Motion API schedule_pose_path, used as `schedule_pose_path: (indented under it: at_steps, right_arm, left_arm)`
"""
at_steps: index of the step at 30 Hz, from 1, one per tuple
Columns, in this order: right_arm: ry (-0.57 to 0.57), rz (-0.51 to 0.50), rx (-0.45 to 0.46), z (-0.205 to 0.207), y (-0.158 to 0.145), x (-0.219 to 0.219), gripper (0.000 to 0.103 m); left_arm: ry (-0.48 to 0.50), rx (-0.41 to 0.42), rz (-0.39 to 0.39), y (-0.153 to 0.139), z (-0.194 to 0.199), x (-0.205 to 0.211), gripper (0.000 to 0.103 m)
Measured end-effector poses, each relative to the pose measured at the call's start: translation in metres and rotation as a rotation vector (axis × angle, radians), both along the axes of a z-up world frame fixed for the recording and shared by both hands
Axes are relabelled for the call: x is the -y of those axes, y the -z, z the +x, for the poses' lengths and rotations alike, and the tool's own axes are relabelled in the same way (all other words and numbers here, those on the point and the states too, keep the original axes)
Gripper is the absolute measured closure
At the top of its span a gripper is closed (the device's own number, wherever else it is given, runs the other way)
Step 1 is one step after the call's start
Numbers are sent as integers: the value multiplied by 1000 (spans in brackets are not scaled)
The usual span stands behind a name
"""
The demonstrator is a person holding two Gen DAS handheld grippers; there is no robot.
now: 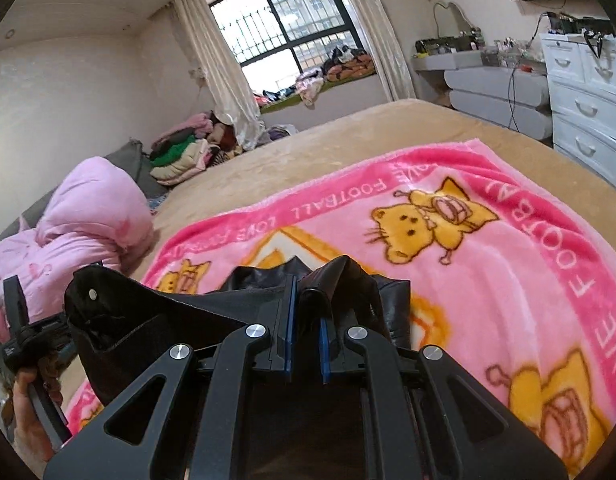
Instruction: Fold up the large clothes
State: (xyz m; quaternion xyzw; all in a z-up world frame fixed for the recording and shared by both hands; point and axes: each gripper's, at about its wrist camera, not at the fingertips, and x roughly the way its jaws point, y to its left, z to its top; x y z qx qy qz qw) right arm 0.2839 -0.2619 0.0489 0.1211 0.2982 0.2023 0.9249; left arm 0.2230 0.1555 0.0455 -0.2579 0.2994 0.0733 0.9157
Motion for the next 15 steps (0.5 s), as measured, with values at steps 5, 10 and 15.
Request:
schedule_pose_path:
  at_steps: [5,10,15]
  right_arm:
    - [19,-15,-35,22,12,1,95]
    - [23,-28,-58,38,20,3,95]
    - [18,-53,-68,52,23,1,95]
  left_arm:
    - [-15,-37,-9,13,21,-8,97]
    - [-16,-49,-39,18,38,-16,97]
    - [-18,-53,-58,23,52,-19,96]
